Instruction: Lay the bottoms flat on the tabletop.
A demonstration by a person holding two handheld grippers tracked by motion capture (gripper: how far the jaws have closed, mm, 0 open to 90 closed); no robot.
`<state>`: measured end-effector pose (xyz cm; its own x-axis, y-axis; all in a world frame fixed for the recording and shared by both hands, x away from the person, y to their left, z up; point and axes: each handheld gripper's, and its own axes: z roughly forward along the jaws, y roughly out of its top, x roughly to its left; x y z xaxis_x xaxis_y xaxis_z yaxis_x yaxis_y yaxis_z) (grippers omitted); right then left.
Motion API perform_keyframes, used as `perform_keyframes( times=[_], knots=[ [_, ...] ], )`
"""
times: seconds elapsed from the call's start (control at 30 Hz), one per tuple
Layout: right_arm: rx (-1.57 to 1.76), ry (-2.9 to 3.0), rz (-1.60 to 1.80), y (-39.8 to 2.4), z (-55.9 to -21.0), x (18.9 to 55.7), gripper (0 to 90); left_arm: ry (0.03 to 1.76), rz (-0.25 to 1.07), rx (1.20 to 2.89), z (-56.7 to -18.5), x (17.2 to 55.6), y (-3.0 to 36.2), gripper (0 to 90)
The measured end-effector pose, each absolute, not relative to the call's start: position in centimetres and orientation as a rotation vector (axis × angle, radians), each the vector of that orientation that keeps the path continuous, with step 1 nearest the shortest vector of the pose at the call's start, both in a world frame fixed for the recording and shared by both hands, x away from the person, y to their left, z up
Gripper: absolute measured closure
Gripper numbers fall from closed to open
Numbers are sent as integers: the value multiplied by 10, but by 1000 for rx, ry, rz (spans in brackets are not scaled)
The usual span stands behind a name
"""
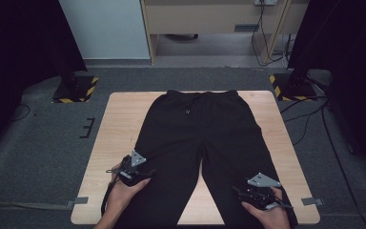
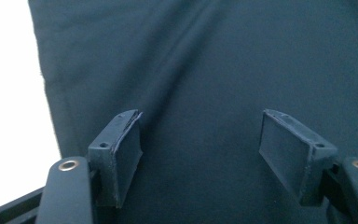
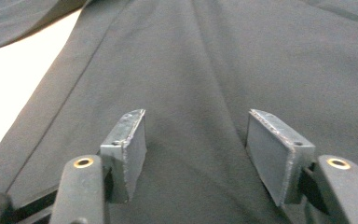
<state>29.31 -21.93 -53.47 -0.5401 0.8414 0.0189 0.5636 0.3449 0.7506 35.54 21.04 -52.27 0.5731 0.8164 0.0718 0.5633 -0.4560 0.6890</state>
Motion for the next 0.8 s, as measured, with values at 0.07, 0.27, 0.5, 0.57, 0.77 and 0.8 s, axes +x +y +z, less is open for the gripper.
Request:
perform_keyframes(
  times=[0.07,0.27,0.5,0.57,0.77,0.8],
  knots=[
    [1214,2268,1025,-218,-534,293,311,1077,517,2187,-520,354,209,236],
    [1213,2274,1083,-226,-521,311,122,1050,526,2193,-498,354,215,103],
    [1267,2212,1093,-268,-498,348,96,1093,521,2158,-477,366,252,53],
    [1300,2191,1059,-283,-497,357,125,1114,521,2140,-476,370,262,53],
    [1421,2129,973,-322,-505,386,159,1198,569,2159,-480,391,299,56],
    [1434,2114,976,-328,-506,391,161,1217,580,2157,-481,395,306,56]
  ],
)
